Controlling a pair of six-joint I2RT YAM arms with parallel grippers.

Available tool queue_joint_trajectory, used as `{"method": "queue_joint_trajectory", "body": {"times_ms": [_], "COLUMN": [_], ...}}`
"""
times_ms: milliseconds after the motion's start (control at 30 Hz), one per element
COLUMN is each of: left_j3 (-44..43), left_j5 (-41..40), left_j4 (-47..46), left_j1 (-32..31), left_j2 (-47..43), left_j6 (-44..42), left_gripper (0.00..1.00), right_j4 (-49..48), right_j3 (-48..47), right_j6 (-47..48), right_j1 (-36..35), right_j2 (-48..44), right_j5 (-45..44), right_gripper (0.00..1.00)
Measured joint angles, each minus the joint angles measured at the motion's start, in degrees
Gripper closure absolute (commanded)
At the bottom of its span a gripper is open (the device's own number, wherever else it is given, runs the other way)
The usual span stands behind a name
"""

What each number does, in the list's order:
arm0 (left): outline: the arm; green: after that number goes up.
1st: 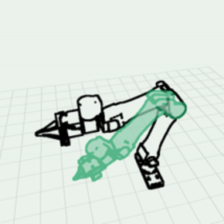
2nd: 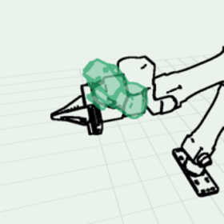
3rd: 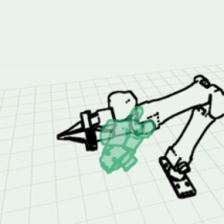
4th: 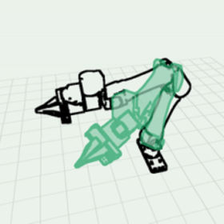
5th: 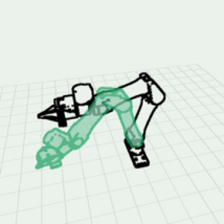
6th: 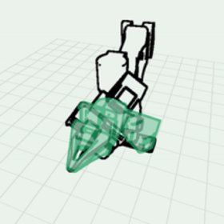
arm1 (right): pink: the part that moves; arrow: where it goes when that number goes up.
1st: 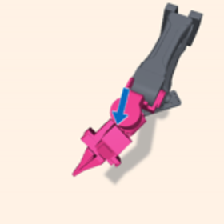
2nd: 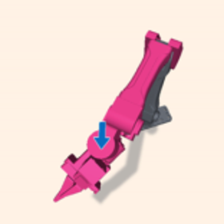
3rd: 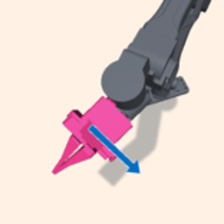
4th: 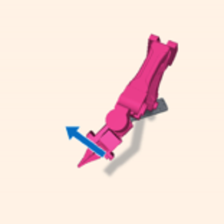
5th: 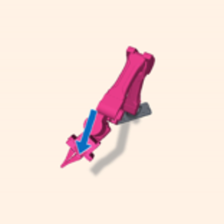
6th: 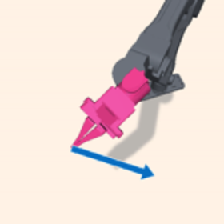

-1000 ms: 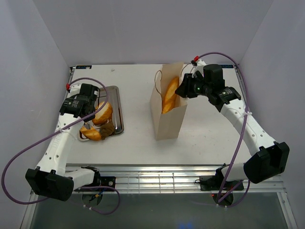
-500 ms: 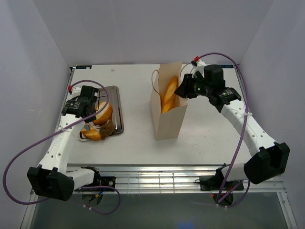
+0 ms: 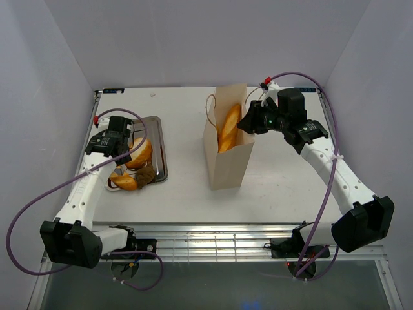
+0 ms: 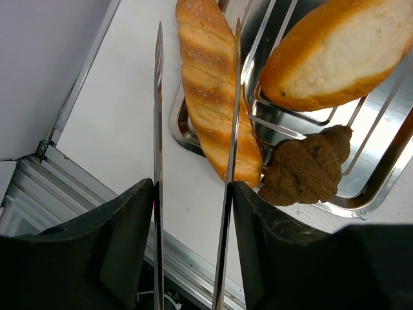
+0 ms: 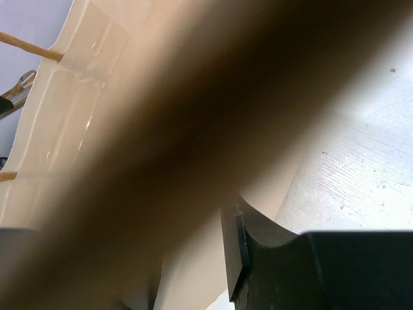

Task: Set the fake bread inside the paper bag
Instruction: Pick up the fake bread from the plate.

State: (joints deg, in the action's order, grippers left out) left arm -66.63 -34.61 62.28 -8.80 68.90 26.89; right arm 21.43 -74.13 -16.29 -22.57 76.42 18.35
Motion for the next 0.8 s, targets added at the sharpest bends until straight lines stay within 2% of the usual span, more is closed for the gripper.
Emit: {"method": "queue_joint_trajectory", "body": {"times_ms": [800], "left_j3": [5.9], "left_j5": [3.2], "left_j4": [-6.0], "left_j1": [3.2], "left_j2": [3.5], "left_j6": [-2.1], "left_gripper": [0.39], "right_j4": [-0.2], "right_j3": [0.0], "right_j6": [0.0], "right_j1": [0.0], "right_j2": [0.0], "right_j5": [1.0], "right_gripper": [0.59]}}
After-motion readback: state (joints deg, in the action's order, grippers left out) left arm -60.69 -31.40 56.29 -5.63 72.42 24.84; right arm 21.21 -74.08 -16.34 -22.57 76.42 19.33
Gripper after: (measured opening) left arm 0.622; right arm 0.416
